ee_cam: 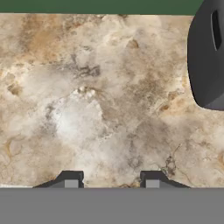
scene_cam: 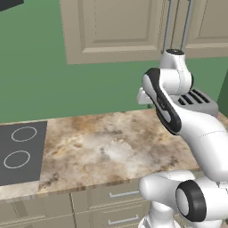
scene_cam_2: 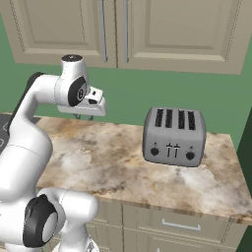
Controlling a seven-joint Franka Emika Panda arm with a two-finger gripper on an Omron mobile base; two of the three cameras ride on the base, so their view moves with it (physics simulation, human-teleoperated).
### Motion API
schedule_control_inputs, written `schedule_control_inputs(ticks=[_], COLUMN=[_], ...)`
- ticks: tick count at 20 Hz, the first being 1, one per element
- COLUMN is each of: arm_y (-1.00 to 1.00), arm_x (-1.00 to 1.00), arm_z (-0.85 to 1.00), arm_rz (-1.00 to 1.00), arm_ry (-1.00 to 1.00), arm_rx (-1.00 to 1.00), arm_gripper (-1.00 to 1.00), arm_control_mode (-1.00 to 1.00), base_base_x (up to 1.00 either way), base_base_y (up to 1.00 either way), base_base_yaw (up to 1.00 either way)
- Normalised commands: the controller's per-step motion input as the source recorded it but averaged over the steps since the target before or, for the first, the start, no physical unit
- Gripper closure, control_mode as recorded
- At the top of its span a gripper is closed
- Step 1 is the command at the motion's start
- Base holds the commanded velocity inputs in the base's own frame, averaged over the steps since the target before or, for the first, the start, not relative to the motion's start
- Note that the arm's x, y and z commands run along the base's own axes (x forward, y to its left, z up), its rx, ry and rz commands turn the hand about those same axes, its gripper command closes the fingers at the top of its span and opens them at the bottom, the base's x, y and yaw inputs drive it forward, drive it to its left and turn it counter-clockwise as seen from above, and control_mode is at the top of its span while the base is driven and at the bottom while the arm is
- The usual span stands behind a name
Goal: Get the candle and the wine from the cabinet and move them to the dining counter.
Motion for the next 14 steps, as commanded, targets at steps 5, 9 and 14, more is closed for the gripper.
schedule_control_inputs(ticks=[5,9,14], arm_y=[-0.13,-0.32,-0.35], arm_x=[-0.06,-0.19,-0.1], arm_z=[0.12,0.51,0.7], arm_rz=[0.0,0.0,0.0], arm_ry=[-0.05,-0.25,-0.34], arm_rx=[0.0,0.0,0.0], arm_gripper=[-1.0,-1.0,-1.0], arm_control_mode=[-1.0,-1.0,-1.0], base_base_x=[0.0,0.0,0.0], base_base_y=[0.0,0.0,0.0], base_base_yaw=[0.0,0.0,0.0])
